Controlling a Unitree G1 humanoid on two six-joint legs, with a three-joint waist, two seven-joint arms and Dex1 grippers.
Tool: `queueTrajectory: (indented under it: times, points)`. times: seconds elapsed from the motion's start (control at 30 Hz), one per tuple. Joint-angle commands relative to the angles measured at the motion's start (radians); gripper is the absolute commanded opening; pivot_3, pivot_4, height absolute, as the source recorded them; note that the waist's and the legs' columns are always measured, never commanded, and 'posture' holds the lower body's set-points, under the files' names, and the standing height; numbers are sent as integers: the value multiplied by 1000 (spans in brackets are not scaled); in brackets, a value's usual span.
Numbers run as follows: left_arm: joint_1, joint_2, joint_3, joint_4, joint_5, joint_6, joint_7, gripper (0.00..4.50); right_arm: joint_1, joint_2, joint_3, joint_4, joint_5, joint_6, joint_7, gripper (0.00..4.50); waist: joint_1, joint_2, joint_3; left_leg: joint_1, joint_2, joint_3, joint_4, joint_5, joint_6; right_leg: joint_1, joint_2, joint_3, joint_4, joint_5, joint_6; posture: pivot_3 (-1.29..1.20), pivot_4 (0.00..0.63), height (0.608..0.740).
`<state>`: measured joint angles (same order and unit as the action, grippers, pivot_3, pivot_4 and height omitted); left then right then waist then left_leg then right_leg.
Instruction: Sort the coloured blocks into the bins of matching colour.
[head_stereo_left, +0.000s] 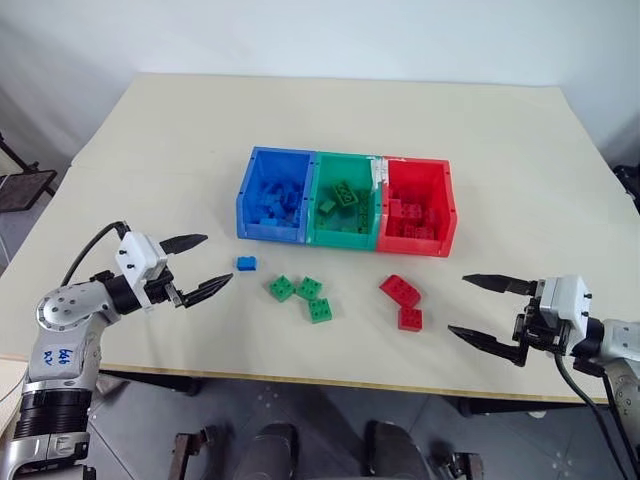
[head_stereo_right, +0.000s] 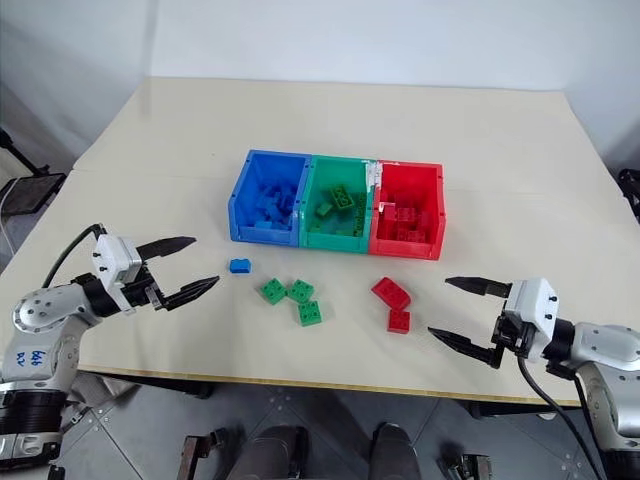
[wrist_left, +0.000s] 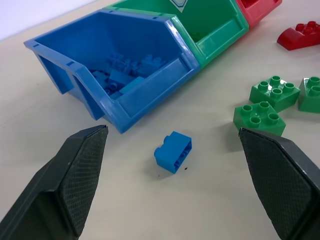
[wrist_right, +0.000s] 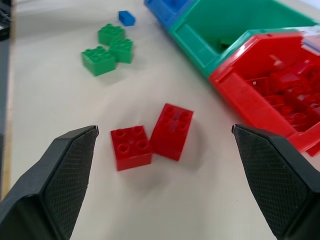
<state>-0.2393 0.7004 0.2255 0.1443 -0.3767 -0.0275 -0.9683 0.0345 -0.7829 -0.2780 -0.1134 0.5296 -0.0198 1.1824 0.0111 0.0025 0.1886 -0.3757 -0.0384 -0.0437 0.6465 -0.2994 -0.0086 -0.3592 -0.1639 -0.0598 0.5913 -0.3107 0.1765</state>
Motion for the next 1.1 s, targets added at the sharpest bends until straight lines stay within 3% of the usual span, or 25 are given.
queueTrajectory:
  times: [0.03, 0.3, 0.5, 0.8, 1.1]
  points:
    - [-18, 7, -20, 5, 23, -8, -9, 4459, -4, 8, -23, -39, 7, 3, -29, 4500, 3, 0, 0, 0, 0, 0, 0, 0, 0, 0, 0, 0, 0, 0, 0, 0, 150, 740]
    - [7, -29, -136, -316, -178, 302, -80, 4459, 158, -78, -147, 47, -48, -72, 42, 4500, 17, 0, 0, -2, -1, 0, 4, -4, 4, 0, -1, 0, 0, 0, 0, 0, 150, 740]
    - [-8, -61, -294, -397, -70, 227, -127, 4459, 195, -119, -156, 143, -67, -121, 123, 4500, 6, 0, 0, 0, 0, 4, 4, -4, 3, 2, 0, 0, -2, 0, 0, 0, 150, 740]
    - [6, -61, -269, -318, -39, 140, -134, 4459, 52, -87, 39, 34, -68, 28, 97, 4500, -5, 0, 0, 1, 2, 4, 5, -4, 2, 2, 1, 2, -1, 0, 0, 0, 150, 740]
    - [113, -9, -200, -411, -86, 187, -122, 4459, -96, 2, 222, 145, -168, 21, 78, 4500, 9, 0, 0, 0, 1, 1, 4, -4, 3, 1, 0, 2, -1, 0, 0, 0, 150, 740]
